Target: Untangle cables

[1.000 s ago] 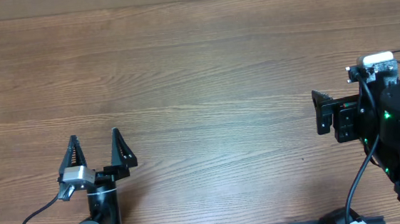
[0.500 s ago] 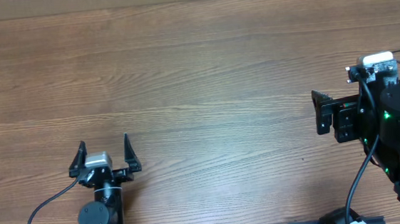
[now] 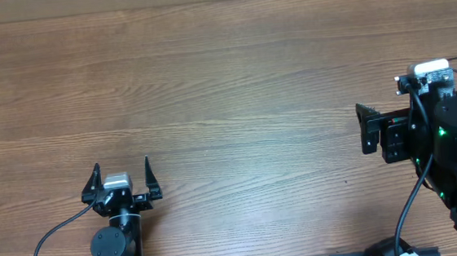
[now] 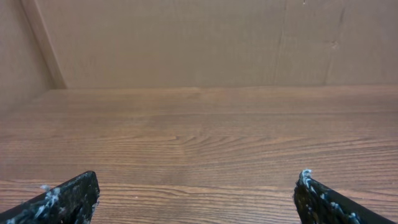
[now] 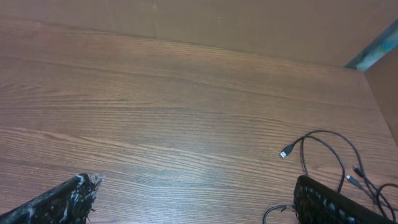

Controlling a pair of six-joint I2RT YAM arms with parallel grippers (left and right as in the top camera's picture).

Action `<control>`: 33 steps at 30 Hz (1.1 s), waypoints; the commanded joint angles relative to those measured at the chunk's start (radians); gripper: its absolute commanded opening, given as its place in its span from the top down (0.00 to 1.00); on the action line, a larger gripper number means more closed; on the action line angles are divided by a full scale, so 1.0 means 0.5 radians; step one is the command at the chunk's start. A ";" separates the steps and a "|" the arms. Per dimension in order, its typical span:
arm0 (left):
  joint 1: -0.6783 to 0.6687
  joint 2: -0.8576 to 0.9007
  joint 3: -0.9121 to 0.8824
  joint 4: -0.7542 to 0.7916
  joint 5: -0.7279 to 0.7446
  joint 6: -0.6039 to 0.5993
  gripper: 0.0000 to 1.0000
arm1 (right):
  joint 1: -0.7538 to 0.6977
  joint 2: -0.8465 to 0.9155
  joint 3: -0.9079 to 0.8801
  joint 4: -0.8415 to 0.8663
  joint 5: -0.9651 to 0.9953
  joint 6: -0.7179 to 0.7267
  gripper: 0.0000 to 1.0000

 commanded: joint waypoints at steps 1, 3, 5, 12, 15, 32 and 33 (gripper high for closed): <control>0.011 -0.021 -0.007 0.001 -0.004 0.038 0.00 | 0.009 -0.007 0.010 0.010 0.013 0.014 0.00; 0.011 -0.021 -0.007 0.001 -0.004 0.038 0.00 | 0.009 -0.007 0.010 0.010 0.013 0.014 0.00; 0.011 -0.021 -0.007 0.001 -0.004 0.038 0.00 | 0.009 -0.007 0.010 0.010 0.013 0.014 0.00; 0.011 -0.021 -0.007 0.001 -0.004 0.038 0.00 | 0.009 -0.007 0.010 0.010 0.013 0.014 0.00; 0.011 -0.021 -0.007 0.001 -0.004 0.038 0.01 | 0.009 -0.007 0.010 0.010 0.013 0.014 0.00; 0.011 -0.021 -0.007 0.001 -0.005 0.038 0.00 | 0.000 -0.076 -0.062 0.240 0.064 -0.015 0.00; 0.011 -0.021 -0.007 0.001 -0.004 0.038 0.00 | -0.011 -0.105 -0.117 0.365 0.047 -0.016 0.00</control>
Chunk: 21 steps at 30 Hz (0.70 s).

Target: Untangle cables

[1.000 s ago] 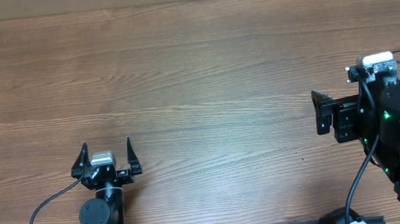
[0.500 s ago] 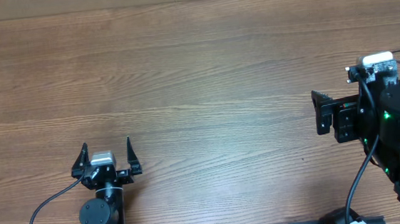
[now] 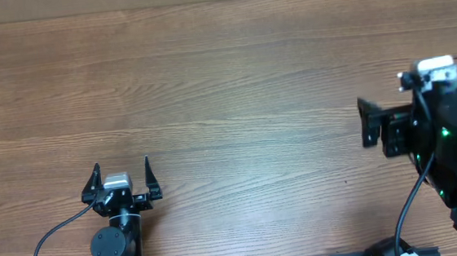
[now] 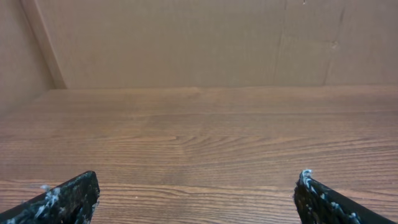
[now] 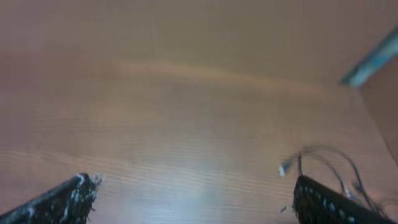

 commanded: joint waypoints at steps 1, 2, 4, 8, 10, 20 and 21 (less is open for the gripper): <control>0.011 -0.021 -0.007 0.002 -0.005 0.038 0.00 | -0.031 -0.115 -0.154 0.289 -0.024 -0.007 0.00; 0.011 -0.021 -0.007 0.002 -0.004 0.038 0.00 | -0.052 -0.156 -0.236 0.420 -0.070 -0.007 0.00; 0.011 -0.021 -0.007 0.002 -0.004 0.038 0.01 | -0.104 -0.258 -0.449 0.692 -0.179 -0.007 0.00; 0.011 -0.021 -0.007 0.002 -0.004 0.038 0.00 | -0.195 -0.497 -0.962 1.238 -0.359 -0.006 0.00; 0.011 -0.021 -0.007 0.002 -0.004 0.038 0.00 | -0.245 -0.638 -1.250 1.519 -0.413 -0.005 0.00; 0.011 -0.021 -0.007 0.002 -0.004 0.038 0.00 | -0.432 -1.227 -2.168 2.193 -0.613 0.010 0.00; 0.011 -0.021 -0.007 0.002 -0.005 0.038 0.00 | -0.443 -1.263 -2.207 2.193 -0.613 0.010 0.00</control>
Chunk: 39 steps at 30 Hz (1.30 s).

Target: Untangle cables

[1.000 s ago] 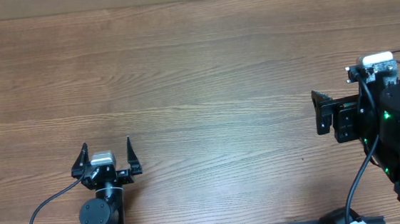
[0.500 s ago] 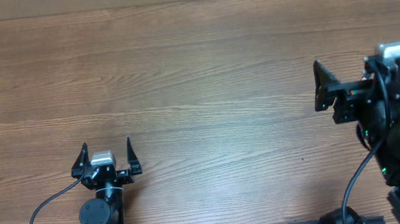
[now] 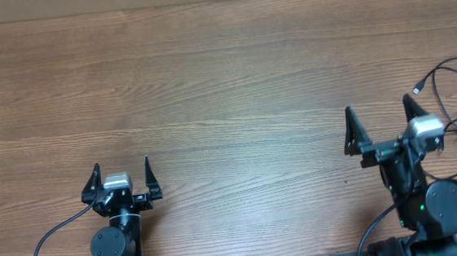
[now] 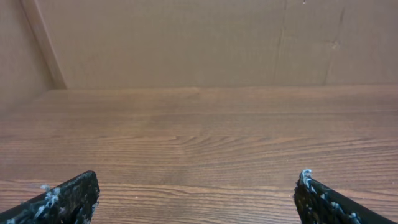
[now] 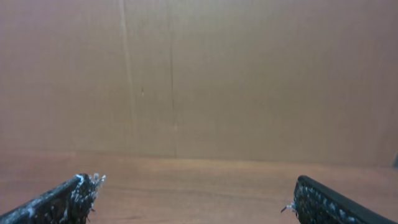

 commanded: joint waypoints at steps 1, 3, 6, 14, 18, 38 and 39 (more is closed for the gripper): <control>0.011 -0.021 -0.007 0.001 -0.004 0.037 0.00 | -0.043 -0.139 -0.128 0.033 -0.056 0.007 0.00; 0.011 -0.021 -0.007 0.001 -0.004 0.037 0.00 | -0.073 -0.204 -0.192 0.034 -0.056 0.007 0.00; 0.011 -0.021 -0.007 0.001 -0.004 0.037 0.00 | -0.122 -0.301 -0.282 0.033 -0.056 0.005 0.00; 0.011 -0.021 -0.007 0.001 -0.004 0.037 0.00 | -0.189 -0.547 -0.562 0.182 -0.044 0.145 0.00; 0.011 -0.021 -0.007 0.001 -0.004 0.037 0.01 | -0.189 -0.599 -0.703 0.319 0.021 0.336 0.00; 0.011 -0.021 -0.007 0.001 -0.004 0.037 0.00 | -0.188 -0.647 -0.771 0.013 0.095 0.146 0.00; 0.011 -0.021 -0.007 0.001 -0.005 0.037 0.01 | -0.188 -0.646 -0.771 0.004 0.077 0.121 0.00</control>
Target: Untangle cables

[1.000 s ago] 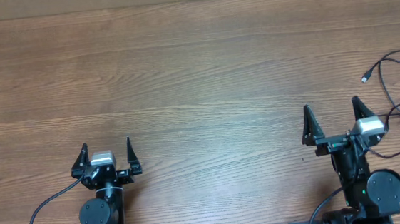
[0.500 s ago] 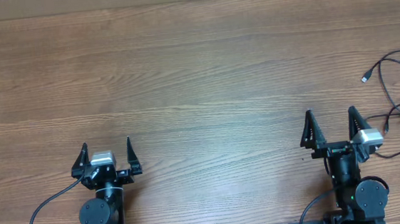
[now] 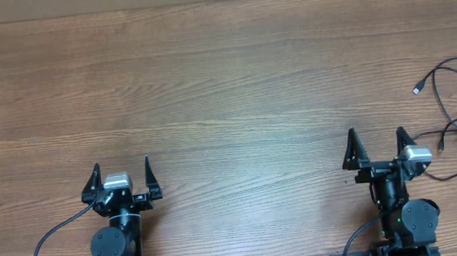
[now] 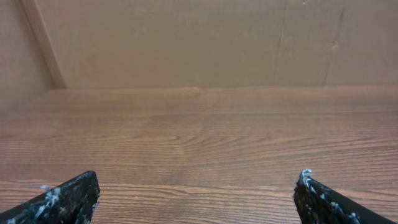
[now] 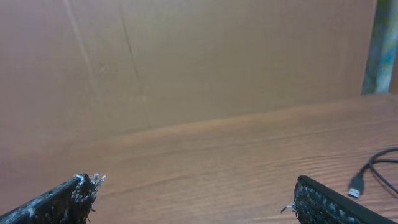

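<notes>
Thin black cables (image 3: 455, 102) lie in loose loops at the table's right edge, one plug end (image 3: 417, 89) pointing left. In the right wrist view a cable end with its plug (image 5: 357, 184) shows at the lower right. My right gripper (image 3: 377, 147) rests open near the front edge, just left of the cables, with nothing between its fingers (image 5: 323, 202). My left gripper (image 3: 122, 176) sits open at the front left, far from the cables, its fingers (image 4: 68, 196) wide apart over bare wood.
The wooden table (image 3: 225, 87) stretches across the view. A brown cardboard wall (image 4: 186, 43) stands along its far side, with a corner at the left. A blue-grey strip (image 5: 379, 46) shows at the far right in the right wrist view.
My right arm has drawn back a little toward the front edge and settled low. Its camera now sees the table and a cable plug at the right. The left arm has not moved.
My right arm was raised over the right edge, hiding the cables from overhead, gripper open and looking down at them. It then stood lower near the front, cables uncovered. Now it rests at the front right. The left gripper stayed open and still throughout.
</notes>
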Controlling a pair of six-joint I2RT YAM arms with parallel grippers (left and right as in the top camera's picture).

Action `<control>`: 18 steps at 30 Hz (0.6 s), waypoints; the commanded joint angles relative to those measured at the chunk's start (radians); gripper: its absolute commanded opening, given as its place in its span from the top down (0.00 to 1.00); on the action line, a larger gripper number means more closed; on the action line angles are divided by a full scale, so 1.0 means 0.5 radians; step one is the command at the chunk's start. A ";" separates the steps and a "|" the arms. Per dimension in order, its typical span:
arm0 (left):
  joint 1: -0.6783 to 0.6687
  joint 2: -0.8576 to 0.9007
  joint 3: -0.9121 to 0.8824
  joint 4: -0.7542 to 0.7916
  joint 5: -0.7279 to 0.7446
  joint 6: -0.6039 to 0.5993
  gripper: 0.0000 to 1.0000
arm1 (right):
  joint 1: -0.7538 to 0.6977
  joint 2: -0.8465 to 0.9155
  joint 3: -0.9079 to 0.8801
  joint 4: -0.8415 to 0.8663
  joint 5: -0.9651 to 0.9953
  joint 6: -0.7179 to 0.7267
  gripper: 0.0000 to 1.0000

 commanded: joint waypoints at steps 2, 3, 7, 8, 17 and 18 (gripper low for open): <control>0.011 -0.021 -0.007 0.001 -0.003 0.037 0.00 | -0.011 -0.025 -0.022 -0.043 -0.080 -0.173 0.00; 0.011 -0.021 -0.007 0.001 -0.003 0.037 0.00 | -0.011 -0.024 -0.022 -0.074 -0.092 -0.176 0.00; 0.011 -0.021 -0.007 0.001 -0.003 0.037 0.00 | -0.011 -0.024 -0.022 -0.108 -0.113 -0.175 0.00; 0.011 -0.021 -0.007 0.001 -0.003 0.037 0.00 | -0.011 -0.024 -0.022 -0.108 -0.114 -0.174 0.00; 0.011 -0.021 -0.007 0.001 -0.003 0.037 0.00 | -0.011 -0.024 -0.022 -0.108 -0.118 -0.069 0.00; 0.011 -0.021 -0.007 0.001 -0.003 0.037 0.00 | -0.011 -0.024 -0.022 -0.109 -0.118 -0.069 0.00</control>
